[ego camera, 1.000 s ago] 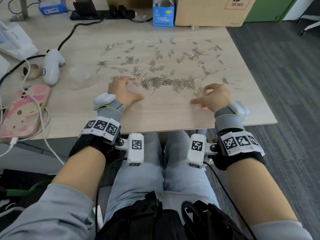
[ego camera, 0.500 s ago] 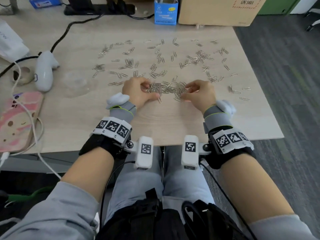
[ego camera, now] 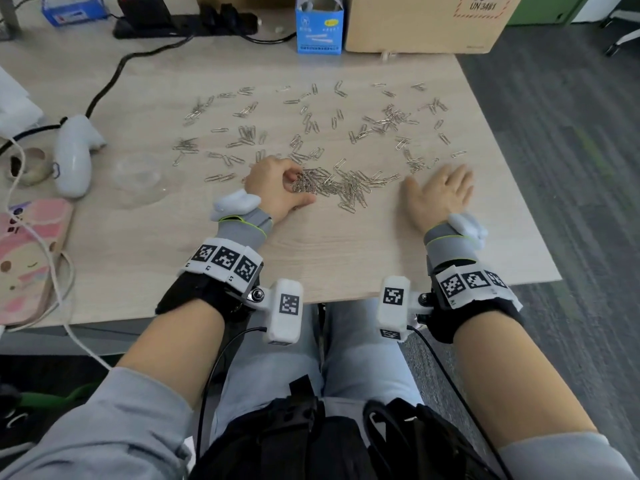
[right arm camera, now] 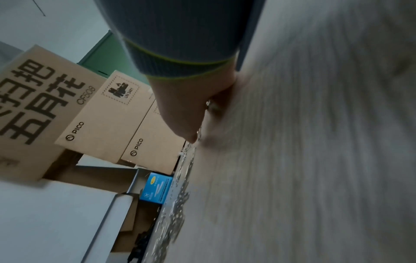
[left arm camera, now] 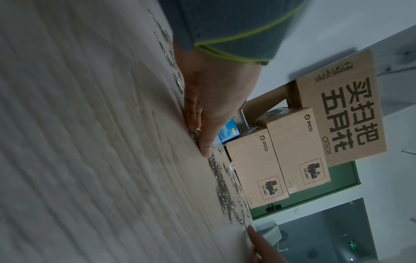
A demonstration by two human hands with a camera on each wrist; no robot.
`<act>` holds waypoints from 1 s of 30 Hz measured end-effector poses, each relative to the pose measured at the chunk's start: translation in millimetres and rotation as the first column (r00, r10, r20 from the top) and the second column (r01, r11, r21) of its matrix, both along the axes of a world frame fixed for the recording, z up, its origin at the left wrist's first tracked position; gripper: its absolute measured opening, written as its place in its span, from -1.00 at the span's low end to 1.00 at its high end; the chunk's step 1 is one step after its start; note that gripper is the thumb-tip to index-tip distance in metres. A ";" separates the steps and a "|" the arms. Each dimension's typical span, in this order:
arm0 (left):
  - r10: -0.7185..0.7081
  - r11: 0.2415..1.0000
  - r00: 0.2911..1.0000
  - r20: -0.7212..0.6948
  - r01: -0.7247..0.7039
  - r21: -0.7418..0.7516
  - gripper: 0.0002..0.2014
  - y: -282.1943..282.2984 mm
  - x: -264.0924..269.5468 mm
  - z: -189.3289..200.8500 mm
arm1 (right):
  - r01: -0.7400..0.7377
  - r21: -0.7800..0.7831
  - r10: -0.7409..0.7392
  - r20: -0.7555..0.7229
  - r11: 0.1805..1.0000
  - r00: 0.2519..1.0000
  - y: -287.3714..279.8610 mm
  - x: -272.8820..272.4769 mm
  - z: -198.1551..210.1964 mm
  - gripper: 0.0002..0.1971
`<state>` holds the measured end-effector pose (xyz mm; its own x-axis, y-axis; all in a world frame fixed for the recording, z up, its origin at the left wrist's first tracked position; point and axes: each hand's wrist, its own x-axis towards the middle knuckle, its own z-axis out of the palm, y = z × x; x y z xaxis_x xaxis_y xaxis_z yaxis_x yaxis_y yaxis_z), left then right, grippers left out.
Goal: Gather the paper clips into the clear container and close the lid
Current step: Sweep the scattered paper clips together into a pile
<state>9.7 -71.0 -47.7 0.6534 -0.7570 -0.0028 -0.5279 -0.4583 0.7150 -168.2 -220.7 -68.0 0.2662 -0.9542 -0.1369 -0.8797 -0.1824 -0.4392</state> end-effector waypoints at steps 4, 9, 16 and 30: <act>0.000 0.999 1.000 -0.021 -0.001 -0.038 -0.49 -0.5 -0.9 -3.0 | -0.142 0.000 0.142 0.023 0.990 0.990 13.4 16.7 0.5 -0.28; 0.121 0.985 0.992 0.025 -0.117 -0.130 -0.60 5.5 5.7 -2.6 | -0.246 -0.050 0.251 0.241 0.968 0.938 15.4 22.6 5.8 -0.42; 0.350 0.930 0.898 0.267 -0.367 0.015 -0.49 18.9 39.1 -7.6 | -0.071 -0.015 0.072 0.113 0.997 0.991 -2.5 20.6 10.8 -0.31; 0.083 0.920 0.996 0.045 -0.094 0.380 -0.28 -1.8 41.9 -13.4 | -0.416 0.069 0.417 0.010 0.907 0.909 23.4 61.0 5.4 -0.29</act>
<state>51.6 -72.8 -61.1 0.7214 -0.6415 -0.2609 -0.4900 -0.7391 0.4623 -107.2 -197.3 -62.6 0.6365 -0.7449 -0.2001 -0.7323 -0.5023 -0.4598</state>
